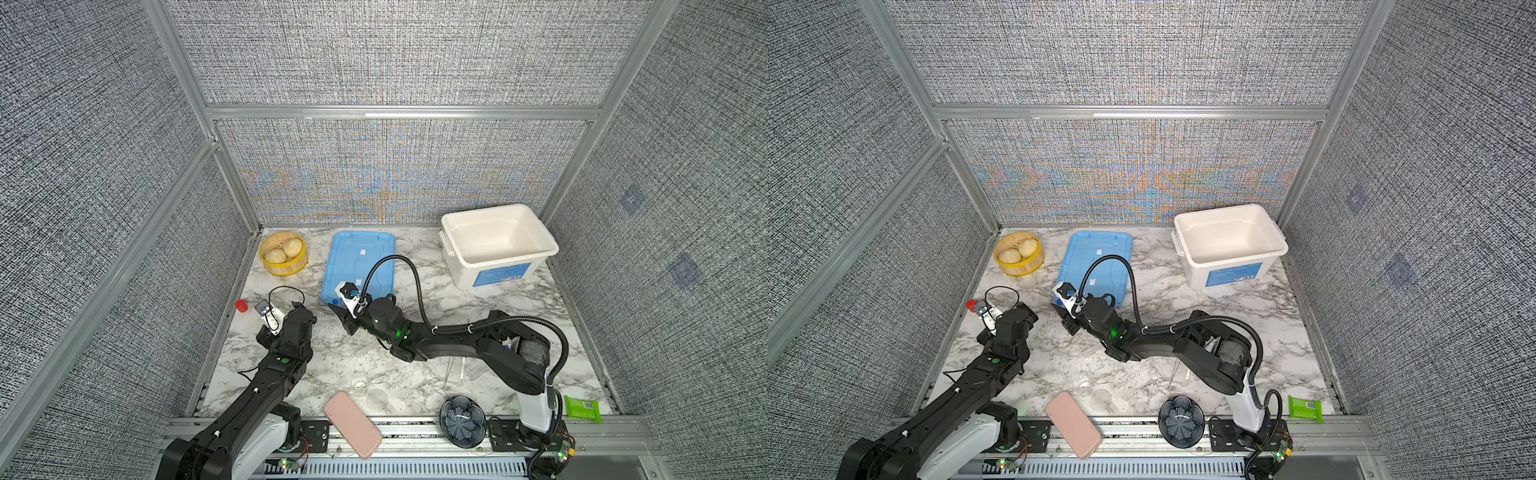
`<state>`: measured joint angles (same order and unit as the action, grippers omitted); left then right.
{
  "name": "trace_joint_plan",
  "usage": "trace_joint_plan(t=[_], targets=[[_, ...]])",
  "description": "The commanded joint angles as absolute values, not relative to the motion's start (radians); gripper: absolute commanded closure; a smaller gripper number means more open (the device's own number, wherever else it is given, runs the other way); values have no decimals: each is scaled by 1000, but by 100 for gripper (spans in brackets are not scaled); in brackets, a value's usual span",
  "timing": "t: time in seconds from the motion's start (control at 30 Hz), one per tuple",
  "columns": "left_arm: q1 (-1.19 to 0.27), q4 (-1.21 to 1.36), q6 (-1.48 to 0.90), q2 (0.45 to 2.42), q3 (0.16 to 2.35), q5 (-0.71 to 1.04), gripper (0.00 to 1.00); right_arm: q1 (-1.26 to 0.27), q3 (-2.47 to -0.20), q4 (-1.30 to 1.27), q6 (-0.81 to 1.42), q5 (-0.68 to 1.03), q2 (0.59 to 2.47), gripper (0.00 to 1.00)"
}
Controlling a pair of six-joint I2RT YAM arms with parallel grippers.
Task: Organize the chemistry lab equipment
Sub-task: 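Move the right gripper back over the remaining blue-capped test tubes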
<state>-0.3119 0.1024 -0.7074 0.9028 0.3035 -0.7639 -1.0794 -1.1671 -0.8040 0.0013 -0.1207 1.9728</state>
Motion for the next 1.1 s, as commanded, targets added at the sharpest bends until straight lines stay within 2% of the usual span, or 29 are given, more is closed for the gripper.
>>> trace_joint_plan(t=[0.0, 0.3, 0.57, 0.73, 0.83, 0.93, 1.07], targets=[[-311, 114, -712, 907, 308, -777, 1, -1080, -1166, -790, 22, -105, 1939, 57], [-311, 148, -694, 928, 307, -759, 1, -1010, -1083, -605, 137, -104, 1701, 55], [-311, 161, -654, 952, 327, -730, 1, -780, -1041, -75, 511, -161, 1484, 54], [-311, 178, -645, 964, 327, -722, 1, -680, -1016, 285, 718, -312, 1375, 41], [-311, 177, -638, 969, 330, -723, 1, -658, -1008, 556, 928, -473, 1319, 38], [-312, 172, -637, 963, 332, -718, 1, -600, -948, 723, 1061, -435, 1267, 38], [-311, 168, -637, 949, 329, -715, 1, -479, -860, 850, 1096, -339, 1193, 39]])
